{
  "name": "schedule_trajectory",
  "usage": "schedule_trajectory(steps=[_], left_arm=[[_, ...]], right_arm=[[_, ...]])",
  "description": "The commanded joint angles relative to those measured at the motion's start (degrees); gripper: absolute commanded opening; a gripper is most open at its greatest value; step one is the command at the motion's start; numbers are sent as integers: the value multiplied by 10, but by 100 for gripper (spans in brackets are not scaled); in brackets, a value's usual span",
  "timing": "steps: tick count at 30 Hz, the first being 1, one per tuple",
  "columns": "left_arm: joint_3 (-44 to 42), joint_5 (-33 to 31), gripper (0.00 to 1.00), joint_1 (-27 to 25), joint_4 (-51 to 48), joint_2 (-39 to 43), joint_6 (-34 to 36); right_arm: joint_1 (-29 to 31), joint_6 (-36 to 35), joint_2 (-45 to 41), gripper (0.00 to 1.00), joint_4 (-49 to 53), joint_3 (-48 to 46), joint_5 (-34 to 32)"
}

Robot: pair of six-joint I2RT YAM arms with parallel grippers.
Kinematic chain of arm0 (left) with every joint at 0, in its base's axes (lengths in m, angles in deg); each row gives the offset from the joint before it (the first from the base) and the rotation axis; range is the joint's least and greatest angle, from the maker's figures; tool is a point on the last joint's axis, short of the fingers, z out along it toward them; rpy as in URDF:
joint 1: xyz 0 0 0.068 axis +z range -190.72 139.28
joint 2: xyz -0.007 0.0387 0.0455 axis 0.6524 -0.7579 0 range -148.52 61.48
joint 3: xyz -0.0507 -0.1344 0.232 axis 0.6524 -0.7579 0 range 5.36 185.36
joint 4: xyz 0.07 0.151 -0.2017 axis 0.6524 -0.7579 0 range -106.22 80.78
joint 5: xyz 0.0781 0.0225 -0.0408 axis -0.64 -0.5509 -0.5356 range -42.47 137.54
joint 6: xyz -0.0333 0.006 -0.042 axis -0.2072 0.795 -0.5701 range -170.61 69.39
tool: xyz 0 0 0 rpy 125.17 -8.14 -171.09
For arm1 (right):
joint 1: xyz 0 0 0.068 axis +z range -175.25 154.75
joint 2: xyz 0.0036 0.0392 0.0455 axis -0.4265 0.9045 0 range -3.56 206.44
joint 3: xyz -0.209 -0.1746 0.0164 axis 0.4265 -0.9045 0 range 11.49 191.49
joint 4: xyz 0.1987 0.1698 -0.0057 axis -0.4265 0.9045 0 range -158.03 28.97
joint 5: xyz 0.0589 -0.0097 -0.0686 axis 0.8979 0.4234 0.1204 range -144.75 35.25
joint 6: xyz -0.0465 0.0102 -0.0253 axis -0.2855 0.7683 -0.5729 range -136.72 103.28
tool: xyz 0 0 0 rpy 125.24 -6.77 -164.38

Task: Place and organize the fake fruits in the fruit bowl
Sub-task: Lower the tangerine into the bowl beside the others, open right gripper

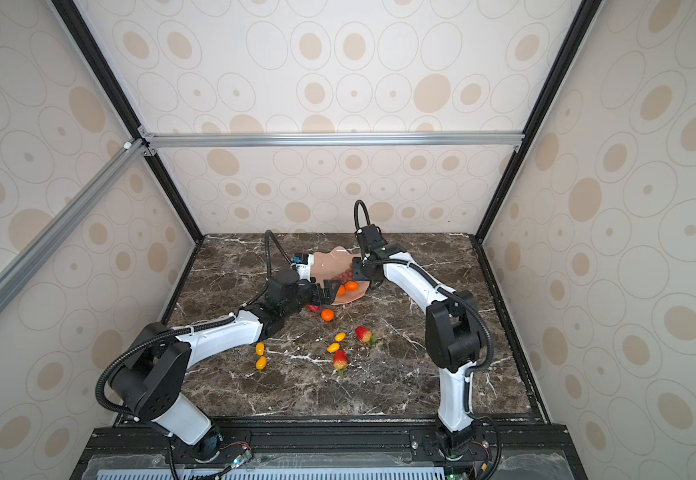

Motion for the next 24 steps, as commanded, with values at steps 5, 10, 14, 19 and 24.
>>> schedule_trajectory(steps=[5,10,14,19,24], left_arm=[[18,13,98,11,20,4,-18],[5,15,98,12,27,14,-19],[-11,12,98,12,40,23,-24],[-12,17,98,13,41,23,-25],[-26,19,98,13,57,27,-33]], right_arm=[[-10,-15,79,43,68,90,1],[-13,-7,112,42,83,122,8],[-15,-7,129,43,92,137,0],[-15,-10,146,43,98,152,0],[-17,-9,163,44,110,169,0]])
